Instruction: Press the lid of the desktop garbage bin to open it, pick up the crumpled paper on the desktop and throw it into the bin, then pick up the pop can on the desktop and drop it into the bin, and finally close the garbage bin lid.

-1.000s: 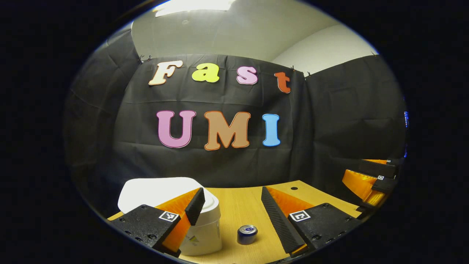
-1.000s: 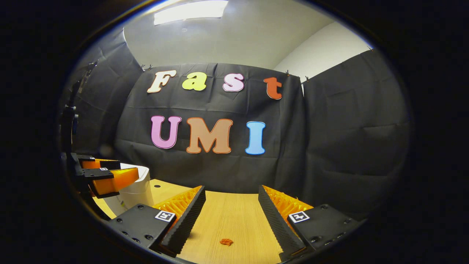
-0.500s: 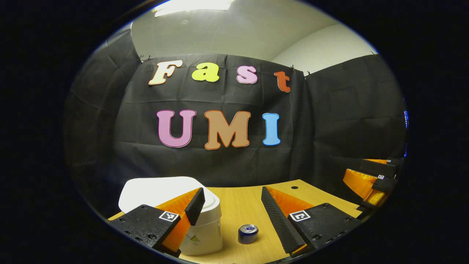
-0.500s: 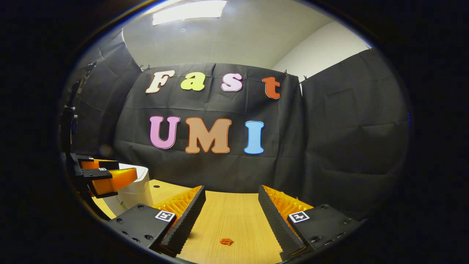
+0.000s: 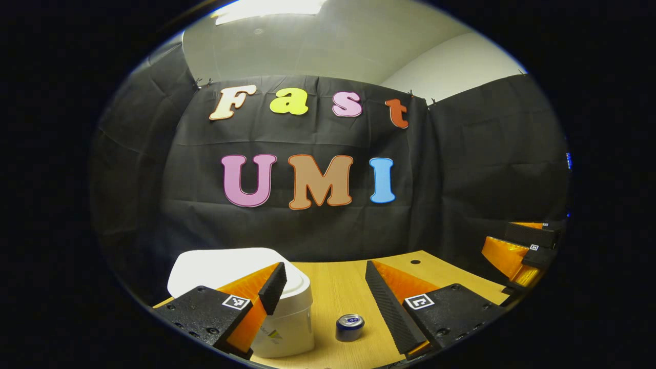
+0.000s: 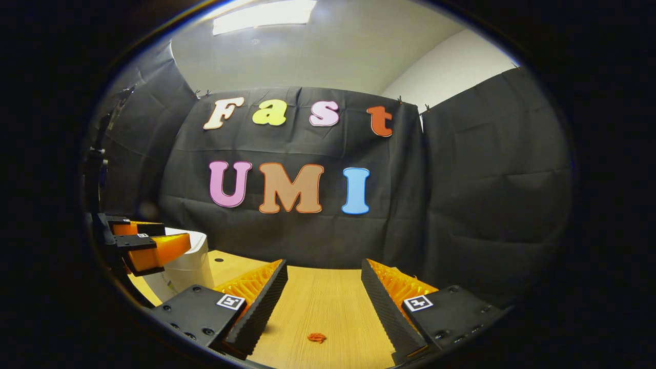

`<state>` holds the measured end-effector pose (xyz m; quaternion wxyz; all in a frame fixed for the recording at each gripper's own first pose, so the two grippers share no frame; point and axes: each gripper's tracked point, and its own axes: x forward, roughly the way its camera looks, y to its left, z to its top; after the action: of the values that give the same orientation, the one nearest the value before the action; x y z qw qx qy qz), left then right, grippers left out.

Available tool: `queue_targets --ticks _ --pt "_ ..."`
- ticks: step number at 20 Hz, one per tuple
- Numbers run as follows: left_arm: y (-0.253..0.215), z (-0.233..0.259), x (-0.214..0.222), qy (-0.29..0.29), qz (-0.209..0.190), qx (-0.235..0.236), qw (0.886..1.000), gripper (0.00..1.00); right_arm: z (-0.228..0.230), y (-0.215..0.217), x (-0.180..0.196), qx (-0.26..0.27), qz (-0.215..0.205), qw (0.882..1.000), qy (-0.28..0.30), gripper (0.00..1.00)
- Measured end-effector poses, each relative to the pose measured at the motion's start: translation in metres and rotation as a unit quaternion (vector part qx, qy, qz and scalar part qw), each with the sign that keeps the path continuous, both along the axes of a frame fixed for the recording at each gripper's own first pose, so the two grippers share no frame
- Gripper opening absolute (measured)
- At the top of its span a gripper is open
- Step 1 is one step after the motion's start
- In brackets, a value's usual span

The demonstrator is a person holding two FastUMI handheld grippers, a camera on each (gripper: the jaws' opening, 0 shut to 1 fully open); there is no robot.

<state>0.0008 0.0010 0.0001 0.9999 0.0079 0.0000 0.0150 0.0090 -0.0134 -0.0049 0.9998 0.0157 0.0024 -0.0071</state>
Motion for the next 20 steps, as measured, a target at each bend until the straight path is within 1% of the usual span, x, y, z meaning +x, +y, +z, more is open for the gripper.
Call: queue_targets --ticks 1,2,3,5,6,7,8,9,10,11,14,15,18,19,20 --pt "0.002 0.0 0.001 0.002 0.003 0.001 1.0 0.93 -0.002 0.001 0.001 0.0 0.002 1.0 0.001 0.96" --pt "0.002 0.0 0.0 0.002 0.005 0.002 1.0 0.93 -0.002 0.003 0.001 0.0 0.005 1.0 0.002 1.0" --pt "0.003 0.0 -0.002 0.001 0.007 0.003 1.0 0.93 -0.002 0.004 0.001 0.002 0.008 1.0 0.001 0.96" --pt "0.003 0.001 -0.001 0.001 0.01 0.004 1.0 0.93 -0.003 0.006 0.002 0.004 0.012 1.0 0.001 0.96" --pt "0.002 0.0 -0.002 0.002 0.011 0.006 1.0 0.93 -0.004 0.007 0.002 0.005 0.015 1.0 0.002 1.0" --pt "0.002 0.001 -0.002 0.001 0.011 0.008 1.0 0.93 -0.006 0.008 0.002 0.005 0.017 1.0 0.003 0.96" --pt "0.002 0.001 -0.001 0.002 0.013 0.009 1.0 0.93 -0.007 0.009 0.004 0.007 0.019 1.0 0.003 1.0" --pt "0.002 0.001 -0.001 0.002 0.014 0.009 1.0 0.93 -0.009 0.009 0.005 0.008 0.022 1.0 0.005 0.96" --pt "0.002 0.001 -0.002 0.003 0.016 0.009 1.0 0.94 -0.01 0.009 0.007 0.01 0.023 1.0 0.007 1.0" --pt "0.003 -0.002 -0.001 0.005 0.019 0.009 1.0 0.94 -0.011 0.009 0.008 0.012 0.025 1.0 0.01 0.96" --pt "0.02 -0.004 0.001 0.007 0.044 0.011 0.999 0.93 -0.015 0.009 0.01 0.016 0.029 0.999 0.015 0.96" --pt "0.03 -0.003 0.002 0.006 0.061 0.014 0.998 0.9 -0.015 0.01 0.011 0.015 0.03 0.999 0.015 0.96" --pt "0.058 -0.003 0.004 0.004 0.104 0.023 0.994 0.39 -0.015 0.011 0.015 0.011 0.034 0.999 0.017 0.96" --pt "0.068 -0.001 0.005 0.004 0.119 0.025 0.993 0.32 -0.018 0.012 0.016 0.011 0.037 0.999 0.019 0.96" --pt "0.076 -0.001 0.004 0.004 0.132 0.027 0.991 0.29 -0.019 0.013 0.017 0.012 0.039 0.999 0.021 0.96"
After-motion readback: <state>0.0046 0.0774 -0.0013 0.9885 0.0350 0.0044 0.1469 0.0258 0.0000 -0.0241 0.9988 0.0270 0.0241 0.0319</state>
